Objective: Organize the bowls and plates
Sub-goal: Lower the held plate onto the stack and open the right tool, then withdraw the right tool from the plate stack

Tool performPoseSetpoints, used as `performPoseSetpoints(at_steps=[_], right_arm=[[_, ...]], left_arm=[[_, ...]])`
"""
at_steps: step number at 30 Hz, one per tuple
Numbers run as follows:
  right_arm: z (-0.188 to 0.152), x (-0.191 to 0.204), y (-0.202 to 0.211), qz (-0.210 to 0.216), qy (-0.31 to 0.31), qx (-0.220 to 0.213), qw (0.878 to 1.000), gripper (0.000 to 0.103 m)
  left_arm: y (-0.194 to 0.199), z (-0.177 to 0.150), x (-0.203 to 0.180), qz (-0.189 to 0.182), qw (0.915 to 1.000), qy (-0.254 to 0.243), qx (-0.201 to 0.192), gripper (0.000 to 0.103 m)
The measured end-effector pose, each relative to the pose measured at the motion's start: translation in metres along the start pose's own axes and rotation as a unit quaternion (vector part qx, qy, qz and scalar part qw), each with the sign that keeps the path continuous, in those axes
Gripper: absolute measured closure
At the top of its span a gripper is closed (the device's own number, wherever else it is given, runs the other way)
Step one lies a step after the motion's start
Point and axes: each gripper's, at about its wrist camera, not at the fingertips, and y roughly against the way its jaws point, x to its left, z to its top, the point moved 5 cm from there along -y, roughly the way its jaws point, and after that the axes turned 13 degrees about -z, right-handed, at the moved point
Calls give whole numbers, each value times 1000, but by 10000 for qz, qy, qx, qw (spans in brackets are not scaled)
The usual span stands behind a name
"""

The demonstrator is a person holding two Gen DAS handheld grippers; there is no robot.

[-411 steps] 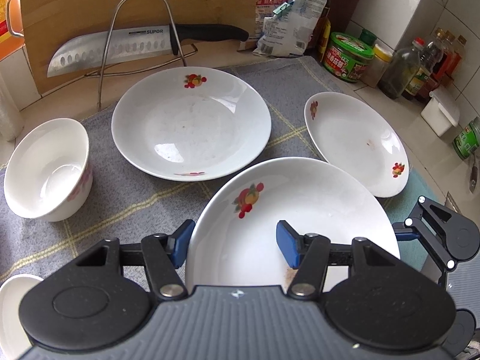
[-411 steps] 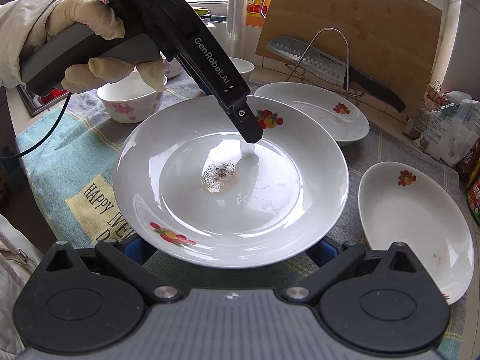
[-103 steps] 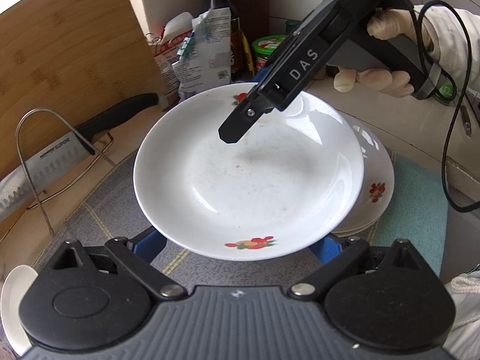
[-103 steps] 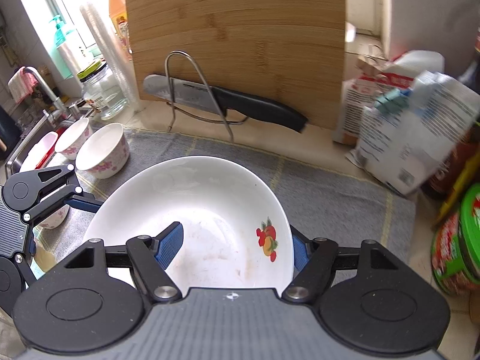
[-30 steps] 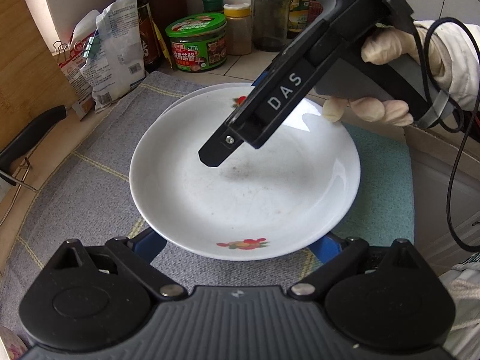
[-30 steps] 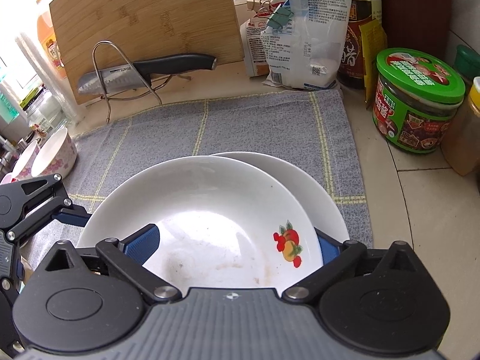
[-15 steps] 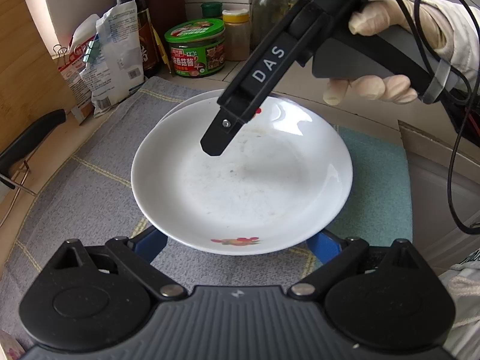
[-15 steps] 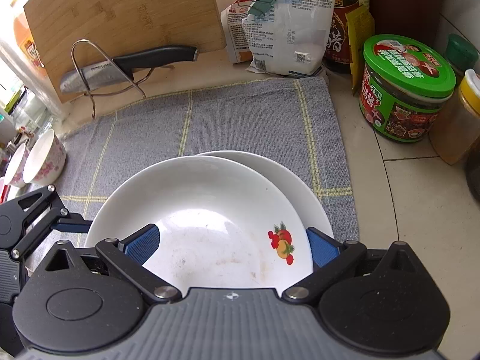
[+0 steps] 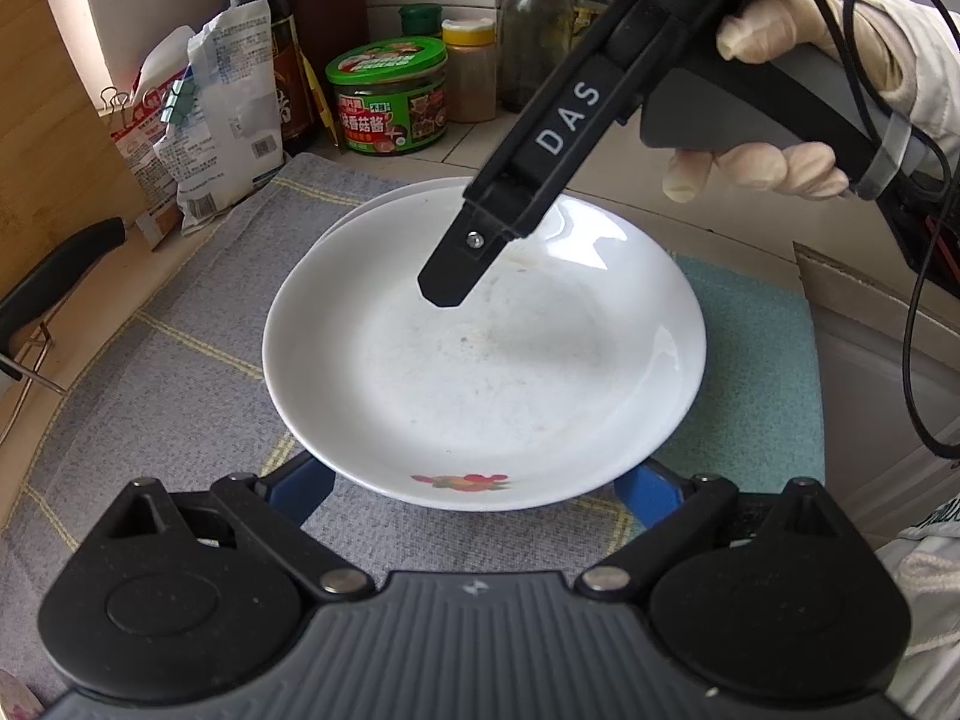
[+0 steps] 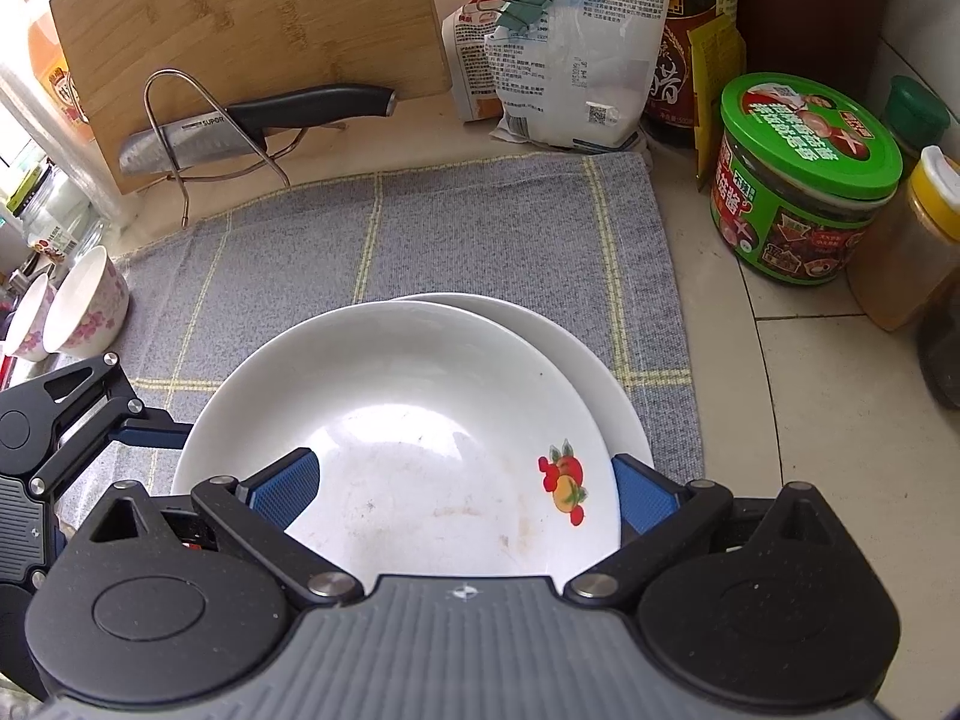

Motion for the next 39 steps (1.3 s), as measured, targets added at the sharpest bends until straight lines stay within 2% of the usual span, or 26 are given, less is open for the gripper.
performPoseSetpoints(at_steps=[13, 18, 21, 23, 31, 39], right_arm=[[-3, -6, 9, -72, -59, -61, 9999, 0], [-4, -8, 15, -402, 73, -218, 9989, 0], [-4, -10, 19, -272, 37, -244, 9993, 0], [-4, -9, 20, -332, 58, -285, 9990, 0], [-6, -1, 23, -372, 83, -475, 9981, 0], [-12, 12, 33, -710, 344, -845, 9933, 0]], left_arm=[[-2, 1, 2, 15, 10000, -5, 6, 4], [-2, 0, 0, 32, 10000, -40, 28, 4], [1, 1, 1, -19, 10000, 41, -57, 4], [3, 2, 2, -45, 9999, 108, -95, 4], [15, 4, 6, 274, 9989, 278, -249, 3], [29, 0, 9, 557, 9959, 589, -389, 3]])
